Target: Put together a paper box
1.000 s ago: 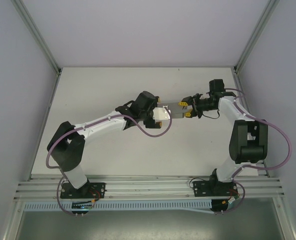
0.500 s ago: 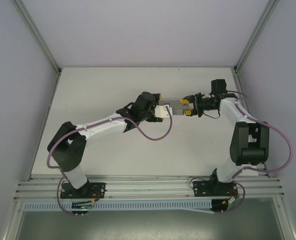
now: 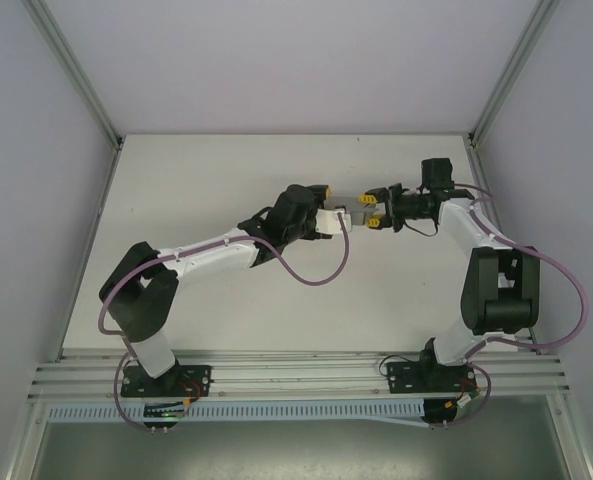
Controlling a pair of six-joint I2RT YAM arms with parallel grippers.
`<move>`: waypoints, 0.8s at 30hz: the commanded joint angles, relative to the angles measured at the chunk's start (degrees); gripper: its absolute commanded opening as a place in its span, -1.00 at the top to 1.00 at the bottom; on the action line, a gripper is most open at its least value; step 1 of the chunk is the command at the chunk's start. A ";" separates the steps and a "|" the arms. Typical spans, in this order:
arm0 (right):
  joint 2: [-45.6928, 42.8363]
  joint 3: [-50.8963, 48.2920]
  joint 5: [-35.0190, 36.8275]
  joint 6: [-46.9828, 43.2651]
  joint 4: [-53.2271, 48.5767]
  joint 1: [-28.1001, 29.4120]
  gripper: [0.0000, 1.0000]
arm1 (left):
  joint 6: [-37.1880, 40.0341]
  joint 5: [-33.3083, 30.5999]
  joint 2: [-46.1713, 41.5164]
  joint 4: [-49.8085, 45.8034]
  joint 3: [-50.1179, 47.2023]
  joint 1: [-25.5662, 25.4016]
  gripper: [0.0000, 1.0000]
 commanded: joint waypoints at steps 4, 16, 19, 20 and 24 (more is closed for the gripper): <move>-0.82 2.57 -6.45 -6.12 -6.99 1.52 0.49 | 3.07 -3.68 -0.48 3.16 -0.77 -0.39 -0.09; -4.45 3.53 5.69 -9.13 -5.48 -0.07 -0.44 | -0.09 -0.42 -4.49 -7.46 -0.95 -0.33 0.12; -7.52 1.25 10.93 -9.17 -1.70 -1.59 -0.61 | -2.24 -0.41 -4.92 -10.89 -1.36 -0.33 0.24; -8.97 0.44 12.94 -9.38 -0.68 -2.32 -0.72 | -2.59 -0.10 -5.17 -12.28 -1.58 -0.33 0.24; -17.35 -0.87 26.51 -24.05 4.33 -3.37 -0.98 | -4.40 3.19 -5.63 -22.71 -0.63 0.08 0.22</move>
